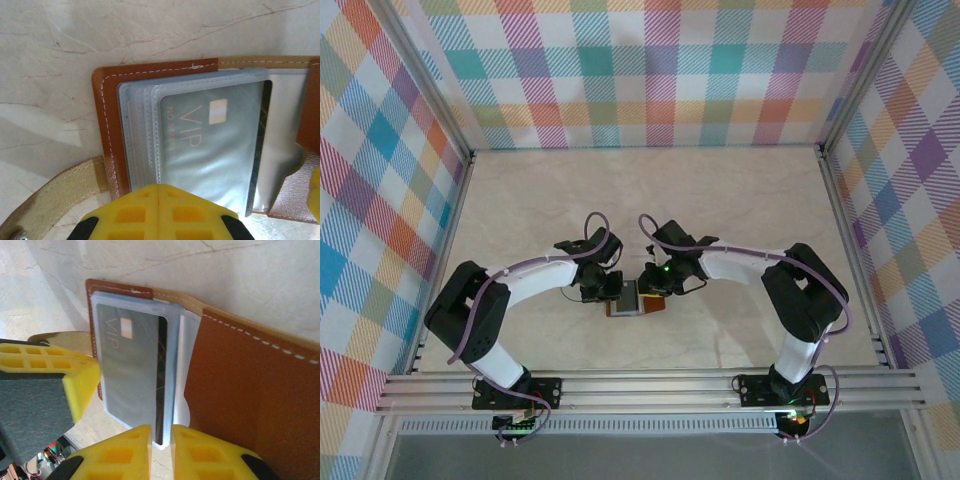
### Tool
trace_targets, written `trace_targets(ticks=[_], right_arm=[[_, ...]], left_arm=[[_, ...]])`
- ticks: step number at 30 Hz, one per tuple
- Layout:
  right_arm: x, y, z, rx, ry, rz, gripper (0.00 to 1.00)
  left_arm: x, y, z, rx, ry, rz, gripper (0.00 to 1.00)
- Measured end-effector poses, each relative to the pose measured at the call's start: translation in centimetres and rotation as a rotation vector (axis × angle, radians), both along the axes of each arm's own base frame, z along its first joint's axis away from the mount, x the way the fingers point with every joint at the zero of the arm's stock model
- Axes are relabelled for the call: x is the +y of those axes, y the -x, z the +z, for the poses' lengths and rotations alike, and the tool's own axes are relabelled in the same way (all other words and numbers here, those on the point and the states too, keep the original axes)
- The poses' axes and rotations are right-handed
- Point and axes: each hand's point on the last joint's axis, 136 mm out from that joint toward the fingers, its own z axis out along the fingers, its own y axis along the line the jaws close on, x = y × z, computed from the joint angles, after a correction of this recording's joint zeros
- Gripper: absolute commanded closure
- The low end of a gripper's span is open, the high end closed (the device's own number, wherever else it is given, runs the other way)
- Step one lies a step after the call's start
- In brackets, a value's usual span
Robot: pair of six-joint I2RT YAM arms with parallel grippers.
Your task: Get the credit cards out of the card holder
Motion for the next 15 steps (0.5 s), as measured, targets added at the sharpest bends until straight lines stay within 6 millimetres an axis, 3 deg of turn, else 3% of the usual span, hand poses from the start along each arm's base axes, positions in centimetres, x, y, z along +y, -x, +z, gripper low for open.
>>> trace_targets(ticks=[5,15], right_arm=[[-0.4,0.3,-1.1,0.017,-0.024,-0.014,0.77],[0.9,0.0,-1.7,0.032,-0.089,-0.004,0.77]], left_arm=[[0.0,0.0,-0.1,0.002,-0.004,-0.006,0.99],[0.1,0.1,-0.4,0.007,-0.011,-0.018,1.00]])
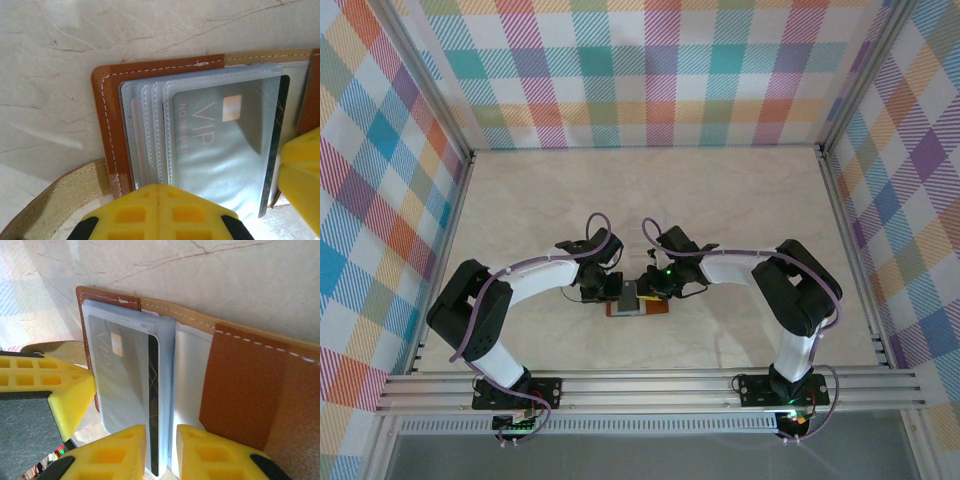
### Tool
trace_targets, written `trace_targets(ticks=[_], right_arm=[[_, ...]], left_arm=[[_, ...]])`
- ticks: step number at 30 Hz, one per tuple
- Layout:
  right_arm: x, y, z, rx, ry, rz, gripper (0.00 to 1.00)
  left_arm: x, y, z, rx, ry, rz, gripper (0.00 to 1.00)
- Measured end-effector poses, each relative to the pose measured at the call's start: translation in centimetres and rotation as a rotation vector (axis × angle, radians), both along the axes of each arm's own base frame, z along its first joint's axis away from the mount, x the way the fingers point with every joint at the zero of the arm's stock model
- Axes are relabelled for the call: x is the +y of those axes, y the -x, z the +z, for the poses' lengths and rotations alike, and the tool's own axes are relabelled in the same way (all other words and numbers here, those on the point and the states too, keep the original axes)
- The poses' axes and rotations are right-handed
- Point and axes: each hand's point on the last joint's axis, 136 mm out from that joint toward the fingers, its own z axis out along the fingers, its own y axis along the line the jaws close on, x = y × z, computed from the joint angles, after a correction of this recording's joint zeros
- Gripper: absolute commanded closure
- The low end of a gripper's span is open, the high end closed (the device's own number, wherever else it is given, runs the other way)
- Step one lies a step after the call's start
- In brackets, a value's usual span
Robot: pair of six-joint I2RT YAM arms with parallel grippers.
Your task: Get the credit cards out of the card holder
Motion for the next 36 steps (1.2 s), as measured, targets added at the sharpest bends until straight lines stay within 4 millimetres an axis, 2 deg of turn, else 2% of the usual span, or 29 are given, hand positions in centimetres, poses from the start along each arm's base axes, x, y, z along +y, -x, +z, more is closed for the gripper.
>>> trace_targets(ticks=[23,27,36], right_arm=[[0.20,-0.01,-0.42,0.010,-0.006,0.002,0.83],[0.43,-0.05,-0.39,0.024,-0.024,-0.001,0.82],[0.74,-0.17,-0.34,0.028,-0.044,0.000,0.90]], left_arm=[[0.03,0.05,-0.23,0.005,-0.004,-0.004,1.00],[0.04,0.06,-0.23,0.005,-0.005,-0.005,1.00],[0.08,0.04,-0.26,0.004,-0.008,-0.006,1.00]])
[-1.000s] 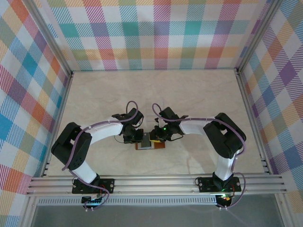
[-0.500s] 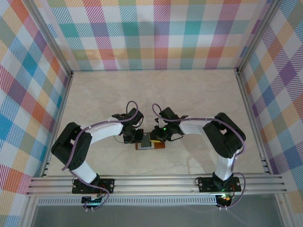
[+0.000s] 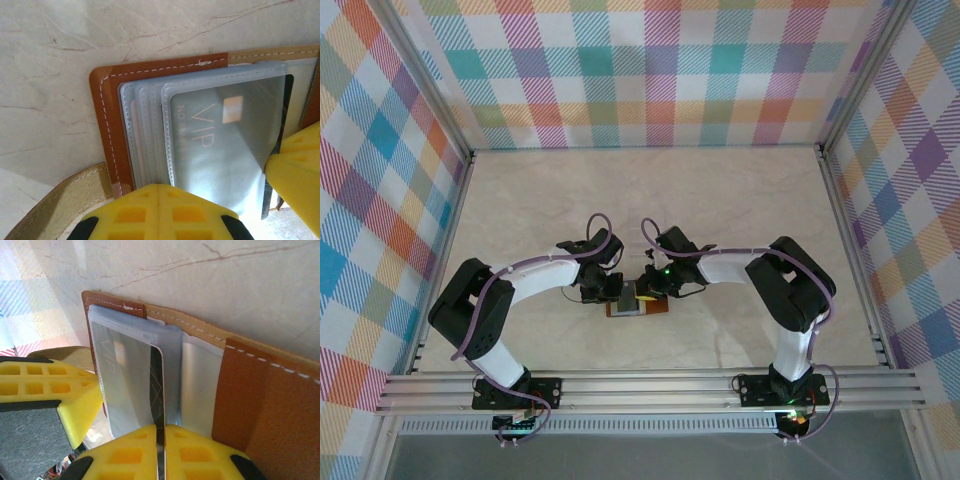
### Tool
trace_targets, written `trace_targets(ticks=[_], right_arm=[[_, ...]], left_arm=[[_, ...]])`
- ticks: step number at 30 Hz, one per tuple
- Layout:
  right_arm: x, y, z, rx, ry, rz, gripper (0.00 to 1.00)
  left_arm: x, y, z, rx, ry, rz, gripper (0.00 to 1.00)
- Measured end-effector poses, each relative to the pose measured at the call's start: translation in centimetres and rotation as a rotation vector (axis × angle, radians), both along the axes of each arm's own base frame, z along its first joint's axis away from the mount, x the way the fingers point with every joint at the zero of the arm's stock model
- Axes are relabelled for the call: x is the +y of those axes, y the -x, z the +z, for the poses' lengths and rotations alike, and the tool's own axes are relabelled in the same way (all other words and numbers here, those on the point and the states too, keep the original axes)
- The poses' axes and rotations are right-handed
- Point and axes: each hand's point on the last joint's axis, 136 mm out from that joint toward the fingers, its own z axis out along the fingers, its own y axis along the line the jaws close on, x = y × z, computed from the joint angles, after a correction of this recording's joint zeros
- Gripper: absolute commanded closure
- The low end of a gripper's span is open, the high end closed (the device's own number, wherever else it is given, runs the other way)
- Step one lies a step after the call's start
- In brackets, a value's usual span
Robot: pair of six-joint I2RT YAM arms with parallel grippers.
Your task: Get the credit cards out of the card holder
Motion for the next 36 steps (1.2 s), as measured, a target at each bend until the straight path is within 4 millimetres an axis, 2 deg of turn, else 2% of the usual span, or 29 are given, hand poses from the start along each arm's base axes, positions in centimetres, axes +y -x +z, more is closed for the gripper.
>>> trace_targets(ticks=[7,25,27,31,36], right_arm=[[-0.3,-0.1,-0.1,-0.008,0.020,-0.011,0.93],[-1.5,-0.4,0.0,-0.039,0.063,-0.045,0.93],[-1.4,-0.3,0.1,-0.032,0.054,-0.041,0.93],[-1.2,-0.1,0.3,-0.024,0.035,-0.031,0.92],[-0.9,0.0,0.2,-0.013,0.022,-0.021,0.92]], left_arm=[[0.1,0.0,0.0,-0.002,-0.005,0.001,1.00],[0.4,0.0,-0.1,0.000,-0.018,0.007,0.99],[0.4,0.0,-0.1,0.001,-0.016,0.007,0.96],[-0.1,-0.1,0.3,0.006,0.009,0.007,0.80],[-1.2,-0.6,1.3,-0.001,0.054,0.000,0.74]])
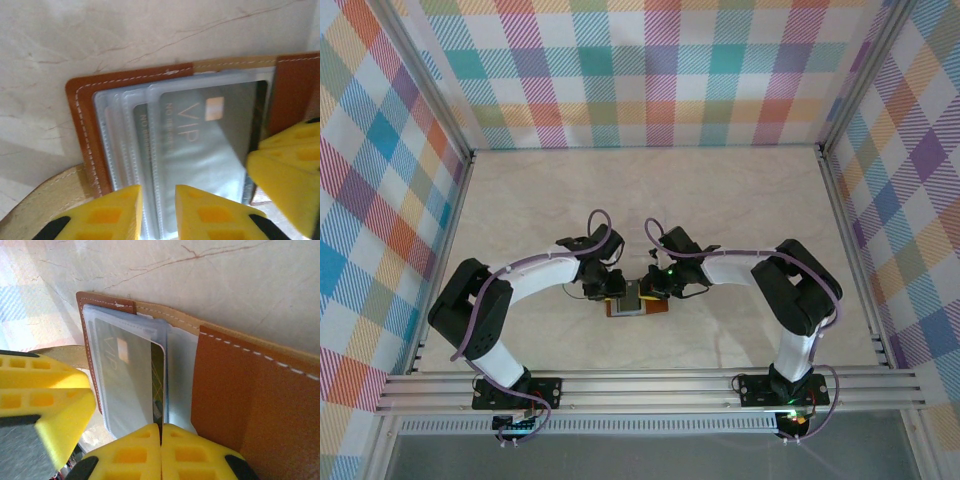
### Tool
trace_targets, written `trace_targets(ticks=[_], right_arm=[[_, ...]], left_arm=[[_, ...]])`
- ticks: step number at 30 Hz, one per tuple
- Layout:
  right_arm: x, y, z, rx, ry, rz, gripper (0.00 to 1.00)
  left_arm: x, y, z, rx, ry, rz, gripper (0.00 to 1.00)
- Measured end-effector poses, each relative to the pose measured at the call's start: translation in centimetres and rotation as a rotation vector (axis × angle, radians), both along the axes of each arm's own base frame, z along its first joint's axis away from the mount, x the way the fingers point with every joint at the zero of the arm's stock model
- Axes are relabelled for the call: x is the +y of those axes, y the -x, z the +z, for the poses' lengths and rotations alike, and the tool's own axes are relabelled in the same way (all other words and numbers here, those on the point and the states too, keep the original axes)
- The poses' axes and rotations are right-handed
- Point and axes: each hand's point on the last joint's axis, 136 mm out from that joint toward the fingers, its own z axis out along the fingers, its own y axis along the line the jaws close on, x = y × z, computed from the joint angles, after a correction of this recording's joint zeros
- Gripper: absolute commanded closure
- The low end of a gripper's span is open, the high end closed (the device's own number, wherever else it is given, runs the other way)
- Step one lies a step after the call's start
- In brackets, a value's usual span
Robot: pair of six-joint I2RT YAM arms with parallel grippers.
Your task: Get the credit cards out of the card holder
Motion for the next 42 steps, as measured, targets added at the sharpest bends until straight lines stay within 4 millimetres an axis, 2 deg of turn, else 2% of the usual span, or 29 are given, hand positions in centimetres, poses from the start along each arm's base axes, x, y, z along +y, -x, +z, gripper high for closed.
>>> trace_targets(ticks=[8,17,27,38,42], right_arm=[[0.1,0.0,0.0,0.004,-0.005,0.003,0.92],[0.2,0.3,-0.2,0.017,-0.010,0.013,0.92],[0.3,0.1,0.0,0.014,-0.012,0.015,0.94],[-0.4,-0.2,-0.3,0.014,0.023,-0.006,0.95],[-0.8,-0.2,0.1,0.003,0.037,-0.018,0.92]], left_arm=[[0.1,-0.3,0.1,-0.011,-0.011,0.002,0.68],[1.1,-0.3,-1.0,-0.001,-0.079,0.006,0.62],[1.1,-0.3,-1.4,0.001,-0.082,0.001,0.75],[1.3,-0.4,-1.4,-0.010,-0.099,-0.012,0.76],[1.3,-0.4,-1.4,-0.012,-0.101,-0.013,0.76]])
